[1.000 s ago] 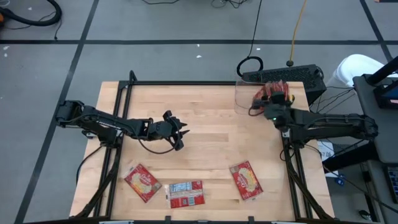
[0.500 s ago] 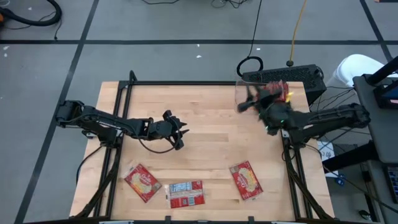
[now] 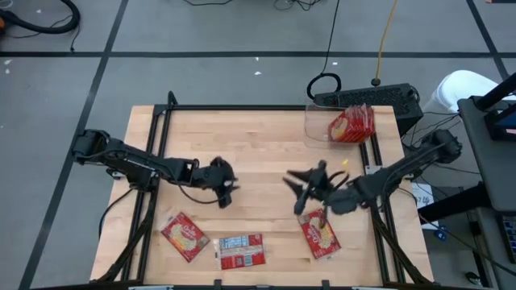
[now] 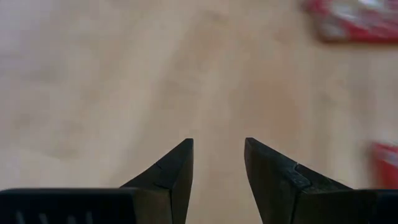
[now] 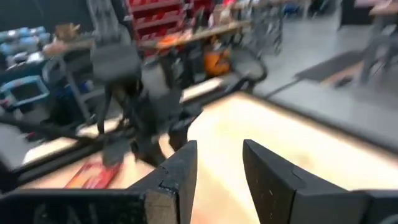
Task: Sort popcorn bags into baskets
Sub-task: Put the red popcorn bag into the transparent bin
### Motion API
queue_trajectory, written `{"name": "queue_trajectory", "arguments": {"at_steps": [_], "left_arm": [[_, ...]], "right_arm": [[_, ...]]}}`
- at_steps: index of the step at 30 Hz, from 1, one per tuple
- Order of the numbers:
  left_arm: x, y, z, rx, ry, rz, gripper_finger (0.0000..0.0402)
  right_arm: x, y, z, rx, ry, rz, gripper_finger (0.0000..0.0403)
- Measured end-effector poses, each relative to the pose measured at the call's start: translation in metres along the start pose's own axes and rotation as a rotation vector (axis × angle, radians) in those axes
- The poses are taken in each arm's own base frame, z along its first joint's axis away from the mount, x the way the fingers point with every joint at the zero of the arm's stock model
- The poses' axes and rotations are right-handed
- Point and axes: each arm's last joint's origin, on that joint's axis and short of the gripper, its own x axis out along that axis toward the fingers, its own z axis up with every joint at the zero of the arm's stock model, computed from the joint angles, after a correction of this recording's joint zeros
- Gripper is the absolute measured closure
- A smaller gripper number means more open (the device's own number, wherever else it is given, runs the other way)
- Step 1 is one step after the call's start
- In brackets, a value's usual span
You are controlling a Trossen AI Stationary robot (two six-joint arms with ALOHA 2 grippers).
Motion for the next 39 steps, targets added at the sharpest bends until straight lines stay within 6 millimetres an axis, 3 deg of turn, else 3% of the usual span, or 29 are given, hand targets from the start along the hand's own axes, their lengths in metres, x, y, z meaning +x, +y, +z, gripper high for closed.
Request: {"name": "queue_trajectory", "arguments": {"at_steps": [8,12,16,21,25,29,33,39], "left_arm": [[-0.010,-0.041,-0.028,0.001,0.043,-0.178,0.0254],[-0.018,-0.062,-0.041,0.009,-0.004,-0.234,0.0254],[-0.029,-0.081,-0.051,0.017,-0.072,-0.277,0.0254],[-0.037,-0.093,-0.060,0.027,-0.126,-0.274,0.0254],[-0.039,-0.104,-0.074,0.033,-0.086,-0.298,0.0253],[-0.039,-0.113,-0.087,0.062,-0.049,-0.328,0.0232],[-0.038,-0.122,-0.102,0.077,0.000,-0.347,0.0181],[-0.037,-0.133,-0.119,0.134,0.025,-0.395,0.0131]], "right_arm": [[0.015,0.028,-0.073,0.010,0.243,0.130,0.0280],[0.012,0.037,-0.094,-0.022,0.339,0.203,0.0280],[-0.005,0.043,-0.104,-0.051,0.471,0.295,0.0280],[-0.031,0.049,-0.105,-0.066,0.629,0.248,0.0280],[-0.038,0.058,-0.104,-0.023,0.660,0.274,0.0280],[-0.030,0.066,-0.116,-0.060,0.635,0.302,0.0280],[-0.010,0.077,-0.137,-0.094,0.622,0.389,0.0274],[0.022,0.081,-0.161,-0.108,0.647,0.460,0.0232]]}}
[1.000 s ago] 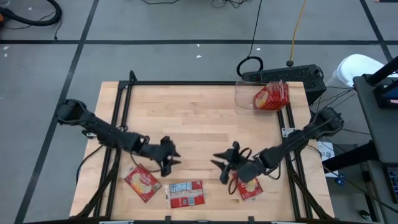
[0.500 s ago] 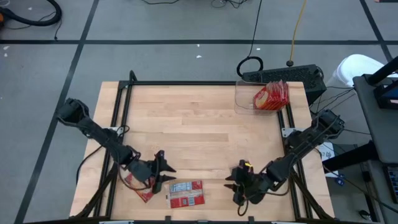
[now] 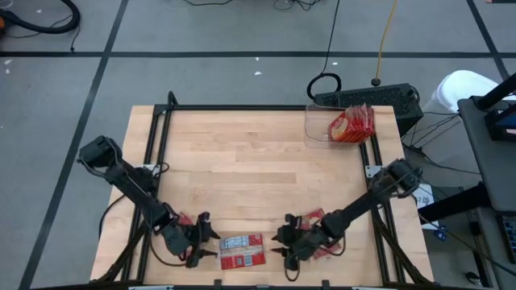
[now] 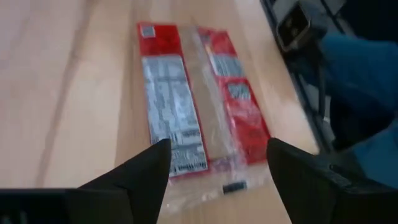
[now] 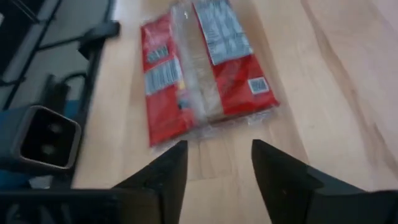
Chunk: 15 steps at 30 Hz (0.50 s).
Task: Sort popcorn bags into baskets
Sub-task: Put the red popcorn bag into the transparent bin
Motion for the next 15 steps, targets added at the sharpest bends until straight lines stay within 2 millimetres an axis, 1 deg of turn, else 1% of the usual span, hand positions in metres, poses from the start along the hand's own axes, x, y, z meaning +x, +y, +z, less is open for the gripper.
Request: {"name": "queue_trajectory", "arguments": {"at_steps": [2,4,9,12,15], "left_arm": [[0.005,-0.001,-0.005,0.010,0.016,0.002,0.0137],[0.011,-0.001,-0.009,0.002,0.019,-0.007,0.0151],[0.027,0.002,-0.023,0.010,0.055,0.010,0.0204],[0.032,0.005,-0.028,0.010,0.072,0.029,0.0242],[0.035,0.006,-0.030,0.009,0.072,0.037,0.0276]], "right_arm": [[0.009,-0.005,0.003,0.000,0.011,-0.010,0.0213],[0.017,-0.009,0.006,-0.011,0.015,-0.020,0.0193],[0.031,-0.014,0.013,-0.048,0.009,-0.044,0.0151],[0.035,-0.018,0.014,-0.035,0.018,-0.048,0.0137],[0.036,-0.021,0.017,-0.003,0.026,-0.031,0.0134]]}}
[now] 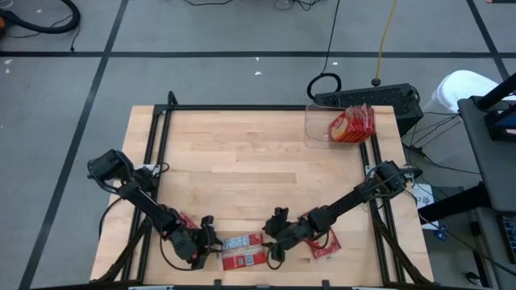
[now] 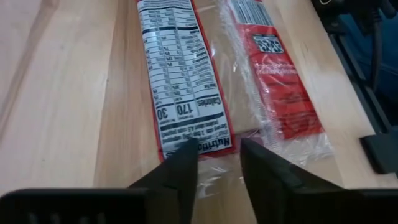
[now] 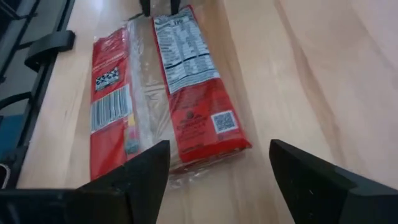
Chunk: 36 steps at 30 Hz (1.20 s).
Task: Sort popcorn bags into baskets
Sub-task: Put the red popcorn bag into the transparent bin
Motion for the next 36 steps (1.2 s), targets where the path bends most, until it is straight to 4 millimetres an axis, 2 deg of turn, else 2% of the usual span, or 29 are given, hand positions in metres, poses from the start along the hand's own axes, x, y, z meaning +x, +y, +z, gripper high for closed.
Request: {"name": "queue_trajectory", "arguments": {"at_steps": [3,8,13,22,25,34,36], "left_arm": [[0.001,0.002,0.001,-0.001,0.001,0.007,0.0302],[0.002,0.004,0.002,0.027,-0.003,0.009,0.0321],[0.004,0.007,0.004,0.044,-0.005,0.018,0.0325],[0.006,0.014,0.009,0.041,-0.007,0.038,0.0325],[0.007,0.015,0.010,0.041,-0.009,0.043,0.0325],[0.008,0.021,0.014,0.046,-0.027,0.072,0.0325],[0.007,0.023,0.016,0.063,-0.038,0.078,0.0325]], "right_arm": [[0.001,-0.002,0.001,0.018,0.007,0.007,0.0137],[0.001,-0.001,0.001,0.044,0.020,0.028,0.0150],[0.002,-0.002,0.000,0.067,0.015,0.013,0.0165],[0.023,-0.006,-0.015,0.097,0.037,0.045,0.0185],[0.024,-0.005,-0.016,0.106,0.035,0.051,0.0219],[0.024,-0.001,-0.016,0.122,0.032,0.114,0.0374],[0.024,0.000,-0.014,0.104,0.016,0.123,0.0394]]}}
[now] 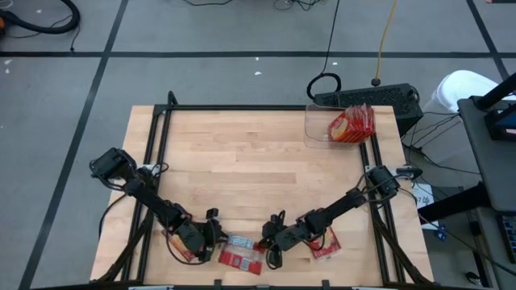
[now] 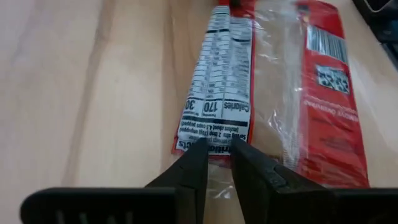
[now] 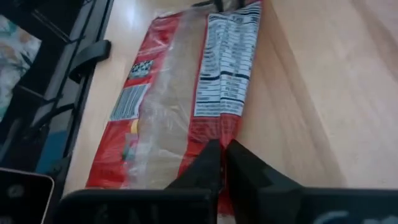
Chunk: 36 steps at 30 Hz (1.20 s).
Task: Sort popcorn bags into baskets
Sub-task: Put the red popcorn bag into the transparent bin
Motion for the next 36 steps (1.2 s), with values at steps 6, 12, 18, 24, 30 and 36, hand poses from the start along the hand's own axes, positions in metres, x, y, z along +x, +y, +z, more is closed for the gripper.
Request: {"name": "queue_trajectory", "arguments": {"at_steps": [6,12,18,24,30,36], "left_arm": [[-0.023,0.006,0.028,0.033,-0.089,0.013,0.0325],[-0.055,0.014,0.053,0.016,-0.215,0.089,0.0324],[-0.078,0.014,0.073,0.053,-0.390,0.190,0.0267],[-0.080,0.019,0.079,0.025,-0.457,0.290,0.0165],[-0.066,0.025,0.070,-0.012,-0.388,0.330,0.0096],[-0.052,0.035,0.064,-0.060,-0.323,0.351,0.0083]], "right_arm": [[-0.015,0.001,0.016,-0.068,-0.050,-0.048,0.0401],[-0.040,0.003,0.043,-0.181,-0.159,-0.168,0.0402],[-0.067,0.009,0.063,-0.341,-0.264,-0.312,0.0403],[-0.084,0.013,0.075,-0.529,-0.304,-0.389,0.0402],[-0.083,0.012,0.072,-0.569,-0.267,-0.367,0.0402],[-0.080,0.000,0.062,-0.391,-0.220,-0.336,0.0403]]}}
